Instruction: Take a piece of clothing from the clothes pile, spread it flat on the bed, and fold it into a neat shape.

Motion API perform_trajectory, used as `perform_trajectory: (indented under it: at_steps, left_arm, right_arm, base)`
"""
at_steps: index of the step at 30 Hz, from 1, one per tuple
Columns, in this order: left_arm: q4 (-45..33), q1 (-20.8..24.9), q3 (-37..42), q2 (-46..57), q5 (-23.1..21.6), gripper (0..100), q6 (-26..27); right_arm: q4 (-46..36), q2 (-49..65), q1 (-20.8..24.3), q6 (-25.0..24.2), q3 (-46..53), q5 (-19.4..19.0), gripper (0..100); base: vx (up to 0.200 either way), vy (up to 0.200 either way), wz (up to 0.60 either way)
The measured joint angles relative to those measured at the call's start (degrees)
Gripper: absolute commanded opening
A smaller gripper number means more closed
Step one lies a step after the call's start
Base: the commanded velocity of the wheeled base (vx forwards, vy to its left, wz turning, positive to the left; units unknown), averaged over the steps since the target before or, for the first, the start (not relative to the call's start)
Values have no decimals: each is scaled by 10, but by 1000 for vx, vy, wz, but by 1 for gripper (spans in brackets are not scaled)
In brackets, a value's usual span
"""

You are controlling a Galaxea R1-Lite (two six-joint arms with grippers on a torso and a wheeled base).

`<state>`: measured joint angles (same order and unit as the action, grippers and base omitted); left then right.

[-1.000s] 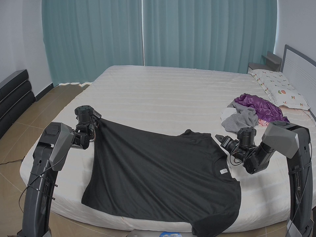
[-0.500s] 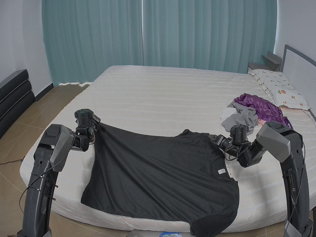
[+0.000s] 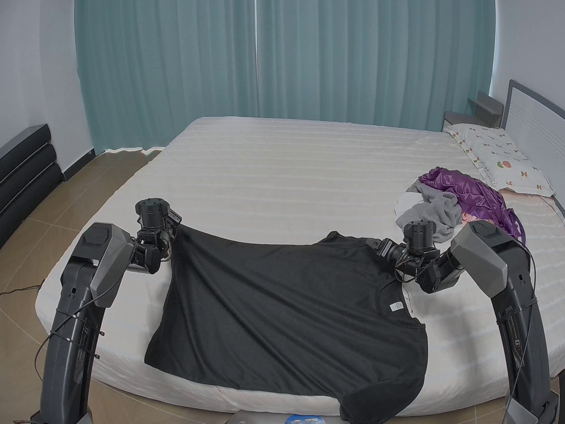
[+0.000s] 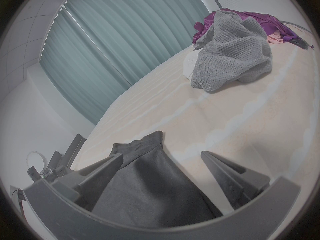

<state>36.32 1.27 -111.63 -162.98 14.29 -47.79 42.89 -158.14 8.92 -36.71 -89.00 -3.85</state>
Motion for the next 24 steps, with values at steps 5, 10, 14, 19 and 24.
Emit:
perform_trajectory:
  at_steps: [5,10,14,19,24]
  left_arm:
    - [0,1,7,1,0,0,0]
    - [0,3,9,1,0,0,1]
    - [0,4,9,2,0,0,1]
    - [2,5,9,2,0,0,2]
    - [2,5,6,2,-1,0,3]
  right_arm:
    - [-1,-15,0,-1,-18,0,0]
    - [4,-23,1,-3,-23,2,0]
    - [11,-22,1,-13,-24,6,0]
    - [21,-16,-1,-16,-26,19,0]
    - [30,-10,-11,-16,-38,35,0]
  base:
    - [0,0,0]
    - [0,0,0]
    - [0,0,0]
    - [0,0,0]
    - [0,0,0]
